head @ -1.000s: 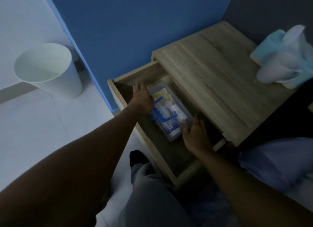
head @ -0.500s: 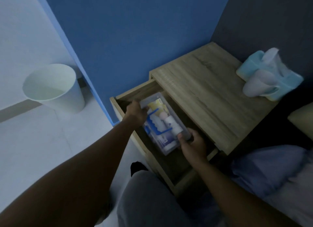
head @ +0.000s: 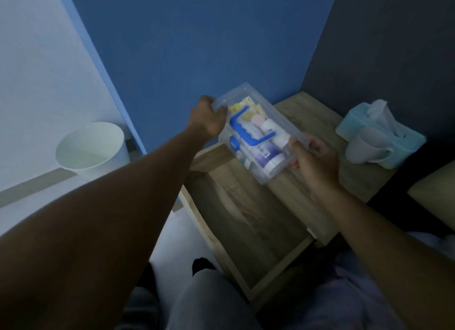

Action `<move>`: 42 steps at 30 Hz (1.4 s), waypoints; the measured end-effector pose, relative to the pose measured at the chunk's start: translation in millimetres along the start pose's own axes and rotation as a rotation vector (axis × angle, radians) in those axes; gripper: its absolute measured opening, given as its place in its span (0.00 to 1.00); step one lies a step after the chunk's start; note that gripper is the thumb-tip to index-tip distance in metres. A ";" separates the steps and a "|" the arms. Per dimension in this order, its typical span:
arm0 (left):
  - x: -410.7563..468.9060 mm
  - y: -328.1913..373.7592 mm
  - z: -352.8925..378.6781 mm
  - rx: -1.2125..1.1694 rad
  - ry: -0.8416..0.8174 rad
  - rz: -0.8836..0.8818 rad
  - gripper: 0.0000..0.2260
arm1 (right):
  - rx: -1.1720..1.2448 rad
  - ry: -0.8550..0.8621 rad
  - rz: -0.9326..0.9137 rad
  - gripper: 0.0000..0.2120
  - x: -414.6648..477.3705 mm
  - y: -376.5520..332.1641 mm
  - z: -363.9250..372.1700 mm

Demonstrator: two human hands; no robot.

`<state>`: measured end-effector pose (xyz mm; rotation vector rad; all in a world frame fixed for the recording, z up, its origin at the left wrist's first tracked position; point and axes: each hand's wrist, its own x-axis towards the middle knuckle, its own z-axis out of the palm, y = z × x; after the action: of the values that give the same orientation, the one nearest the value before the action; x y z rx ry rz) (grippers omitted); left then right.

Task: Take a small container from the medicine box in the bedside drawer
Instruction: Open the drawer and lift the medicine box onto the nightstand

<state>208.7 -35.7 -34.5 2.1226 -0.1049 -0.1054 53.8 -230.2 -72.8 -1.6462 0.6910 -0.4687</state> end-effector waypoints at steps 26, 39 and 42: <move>41.1 -73.5 108.8 -0.526 -0.167 -0.247 0.15 | -0.609 0.017 -0.316 0.34 84.6 44.4 18.2; 18.9 -64.8 112.6 -0.563 -0.100 -0.360 0.15 | -1.096 -0.146 -0.464 0.43 77.0 40.9 42.9; 10.6 -71.7 110.1 -0.520 -0.088 -0.252 0.06 | -1.135 -0.146 -0.472 0.44 75.1 39.0 43.0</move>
<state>208.7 -92.1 -153.6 1.6030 0.1284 -0.3383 130.1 -252.4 -124.6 -2.9157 0.4534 -0.2708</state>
